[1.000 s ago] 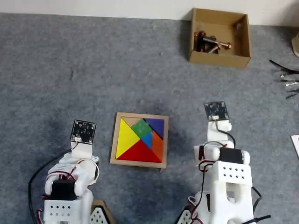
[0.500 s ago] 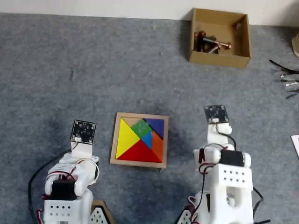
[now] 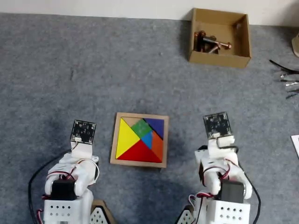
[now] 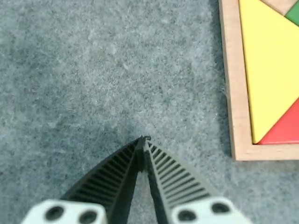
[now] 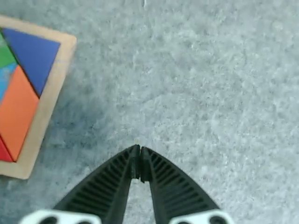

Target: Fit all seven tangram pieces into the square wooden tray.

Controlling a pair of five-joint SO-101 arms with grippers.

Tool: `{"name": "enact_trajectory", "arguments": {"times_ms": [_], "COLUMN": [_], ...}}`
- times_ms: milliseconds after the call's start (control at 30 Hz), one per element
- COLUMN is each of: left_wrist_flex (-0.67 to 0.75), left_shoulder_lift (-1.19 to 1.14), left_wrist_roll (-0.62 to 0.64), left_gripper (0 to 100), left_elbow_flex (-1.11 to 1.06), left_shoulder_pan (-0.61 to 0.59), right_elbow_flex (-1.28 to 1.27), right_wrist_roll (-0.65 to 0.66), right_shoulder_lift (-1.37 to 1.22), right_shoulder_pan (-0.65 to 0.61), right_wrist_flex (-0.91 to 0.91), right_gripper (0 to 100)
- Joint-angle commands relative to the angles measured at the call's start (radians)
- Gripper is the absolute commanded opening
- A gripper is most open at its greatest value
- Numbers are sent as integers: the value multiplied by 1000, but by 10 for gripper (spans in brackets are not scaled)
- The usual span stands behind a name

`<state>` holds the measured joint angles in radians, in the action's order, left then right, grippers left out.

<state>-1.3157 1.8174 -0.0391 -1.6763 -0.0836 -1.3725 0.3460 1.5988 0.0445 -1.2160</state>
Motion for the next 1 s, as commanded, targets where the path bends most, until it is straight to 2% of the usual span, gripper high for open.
{"name": "enact_trajectory", "arguments": {"times_ms": [0,200,367,600,967], "left_wrist_flex": [-5,-5,-5,-5,-5], "left_shoulder_lift": [5,5,5,5,5], "left_wrist_roll": [-5,-5,-5,-5,-5], "left_gripper": [5,5,5,5,5], "left_elbow_flex": [-19,-19,-19,-19,-19], "left_shoulder_pan": [-8,-8,-8,-8,-8], "right_elbow_flex": [-8,-85,-119,-251,-410], "right_wrist_roll": [8,14,15,14,6], "right_shoulder_lift": [65,245,231,240,240], "right_shoulder_pan": [8,7,-4,-108,-107], "right_wrist_flex": [-5,-25,-24,2,5], "right_gripper": [5,5,5,5,5]}}
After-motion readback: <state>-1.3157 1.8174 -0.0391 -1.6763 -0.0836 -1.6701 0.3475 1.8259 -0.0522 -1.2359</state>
